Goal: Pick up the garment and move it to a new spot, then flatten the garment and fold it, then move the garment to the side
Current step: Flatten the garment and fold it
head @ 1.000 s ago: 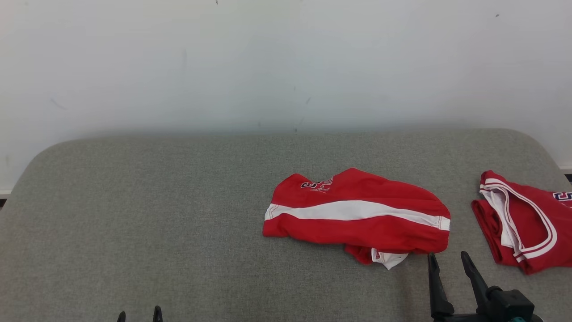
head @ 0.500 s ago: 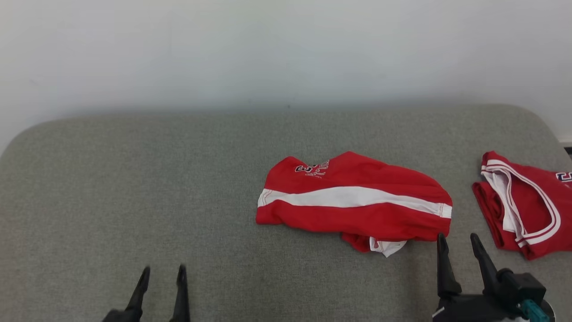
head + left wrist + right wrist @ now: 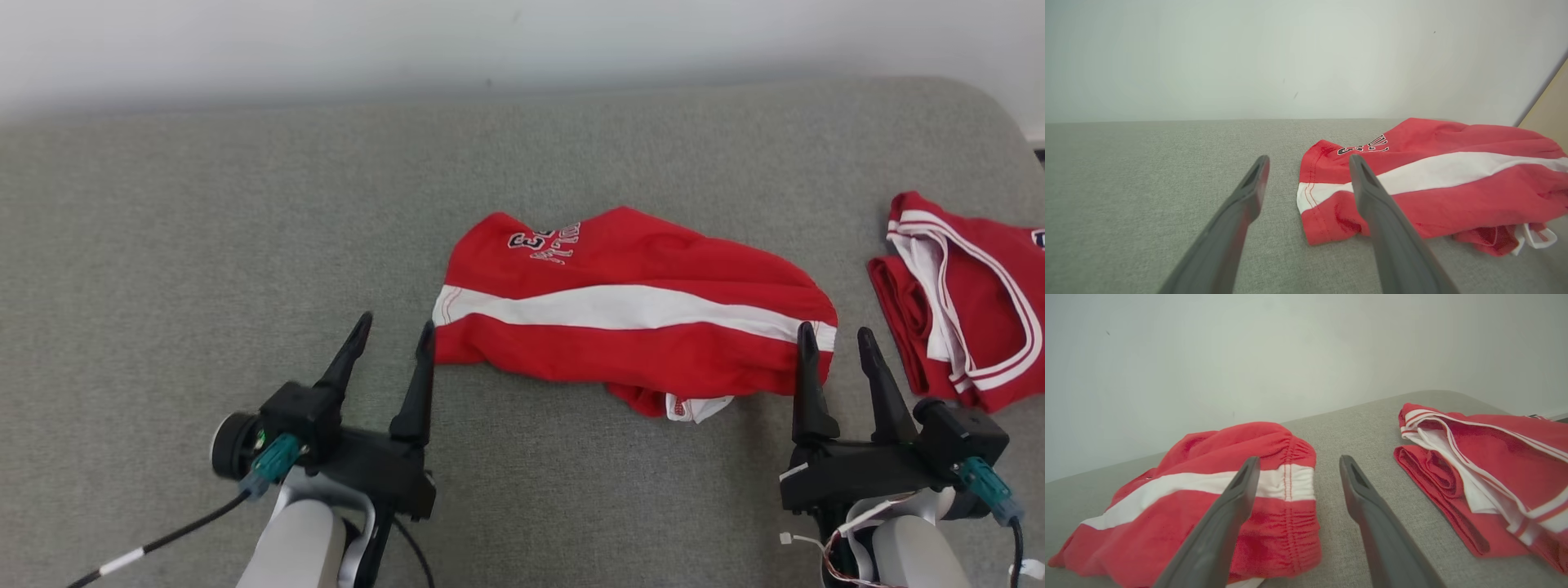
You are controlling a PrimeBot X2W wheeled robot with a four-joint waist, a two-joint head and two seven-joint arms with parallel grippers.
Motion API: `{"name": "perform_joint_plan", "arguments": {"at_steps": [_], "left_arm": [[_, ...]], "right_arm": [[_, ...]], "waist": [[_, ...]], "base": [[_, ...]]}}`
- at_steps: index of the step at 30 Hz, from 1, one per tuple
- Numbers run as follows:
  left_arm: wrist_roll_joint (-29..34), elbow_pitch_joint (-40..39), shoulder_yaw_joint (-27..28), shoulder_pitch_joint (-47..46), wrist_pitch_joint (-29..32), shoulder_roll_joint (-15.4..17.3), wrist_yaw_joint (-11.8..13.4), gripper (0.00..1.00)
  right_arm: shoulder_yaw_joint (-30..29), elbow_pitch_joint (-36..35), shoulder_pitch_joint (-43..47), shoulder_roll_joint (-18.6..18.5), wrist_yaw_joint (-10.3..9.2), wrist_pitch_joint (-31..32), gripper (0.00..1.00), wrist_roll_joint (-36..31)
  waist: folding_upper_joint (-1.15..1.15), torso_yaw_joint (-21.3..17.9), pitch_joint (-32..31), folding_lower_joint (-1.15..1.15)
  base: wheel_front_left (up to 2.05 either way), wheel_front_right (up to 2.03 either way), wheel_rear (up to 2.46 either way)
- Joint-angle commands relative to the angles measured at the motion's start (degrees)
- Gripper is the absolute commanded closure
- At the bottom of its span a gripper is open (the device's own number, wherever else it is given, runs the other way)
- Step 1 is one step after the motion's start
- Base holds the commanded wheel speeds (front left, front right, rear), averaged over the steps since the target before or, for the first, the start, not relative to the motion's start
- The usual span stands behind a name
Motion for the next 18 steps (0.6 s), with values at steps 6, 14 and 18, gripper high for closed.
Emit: {"name": "perform_joint_plan", "arguments": {"at_steps": [6, 14, 18], "left_arm": [[-1.8, 1.8, -3.1, -4.6, -0.2, 0.1, 0.0, 0.00], [-1.4, 1.6, -3.0, -5.3, -0.2, 0.6, 0.0, 0.00], [-1.0, 1.3, -2.6, -5.3, -0.2, 0.6, 0.0, 0.00]], "right_arm": [[1.6, 2.8, -1.8, 0.1, -0.17, 0.0, 0.00, 3.7], [5.7, 1.9, -2.6, -1.4, -0.17, 0.0, 0.00, 8.0], [7.2, 1.1, -1.9, -2.3, -0.17, 0.0, 0.25, 9.6]], "waist": [[-0.01, -2.2, 4.5, -0.02], [-0.01, -2.3, 6.2, -0.02], [-0.01, -2.1, 6.3, -0.02]], "base": [[0.00, 0.00, 0.00], [0.00, 0.00, 0.00], [0.00, 0.00, 0.00]]}}
